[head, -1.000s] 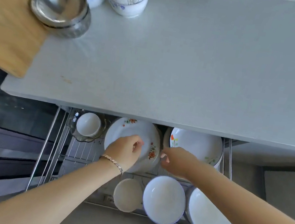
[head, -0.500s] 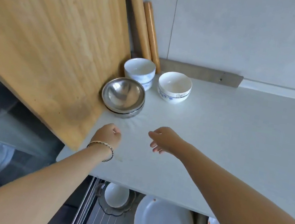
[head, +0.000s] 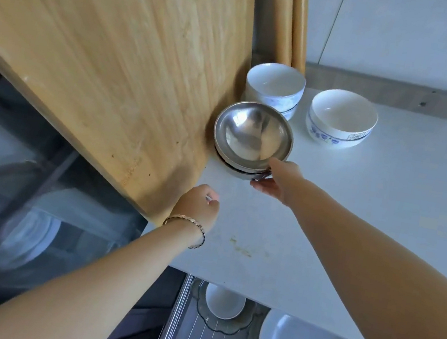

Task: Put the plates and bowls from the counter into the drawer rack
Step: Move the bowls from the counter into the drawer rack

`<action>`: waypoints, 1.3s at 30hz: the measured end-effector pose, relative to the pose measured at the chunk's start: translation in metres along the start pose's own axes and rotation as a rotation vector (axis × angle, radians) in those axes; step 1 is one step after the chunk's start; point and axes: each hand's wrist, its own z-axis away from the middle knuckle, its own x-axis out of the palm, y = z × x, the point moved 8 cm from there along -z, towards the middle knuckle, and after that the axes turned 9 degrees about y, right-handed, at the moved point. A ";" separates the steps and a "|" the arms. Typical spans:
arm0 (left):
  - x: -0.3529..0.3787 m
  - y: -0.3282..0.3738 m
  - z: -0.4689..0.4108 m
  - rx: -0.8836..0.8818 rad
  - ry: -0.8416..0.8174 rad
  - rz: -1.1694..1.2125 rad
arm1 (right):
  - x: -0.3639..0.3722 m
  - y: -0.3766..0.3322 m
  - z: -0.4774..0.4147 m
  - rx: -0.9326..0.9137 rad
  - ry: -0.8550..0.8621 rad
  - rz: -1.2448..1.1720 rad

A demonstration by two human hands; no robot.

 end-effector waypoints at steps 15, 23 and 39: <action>0.031 0.015 0.142 -0.059 -0.500 0.112 | -0.162 0.092 0.152 -0.090 -0.155 0.358; 0.082 -0.085 0.221 -0.233 -0.876 -0.131 | -0.197 0.182 0.198 -0.133 -0.335 0.846; 0.142 -0.295 0.178 -0.573 -0.581 -0.478 | -0.093 0.425 0.079 0.184 -0.383 1.001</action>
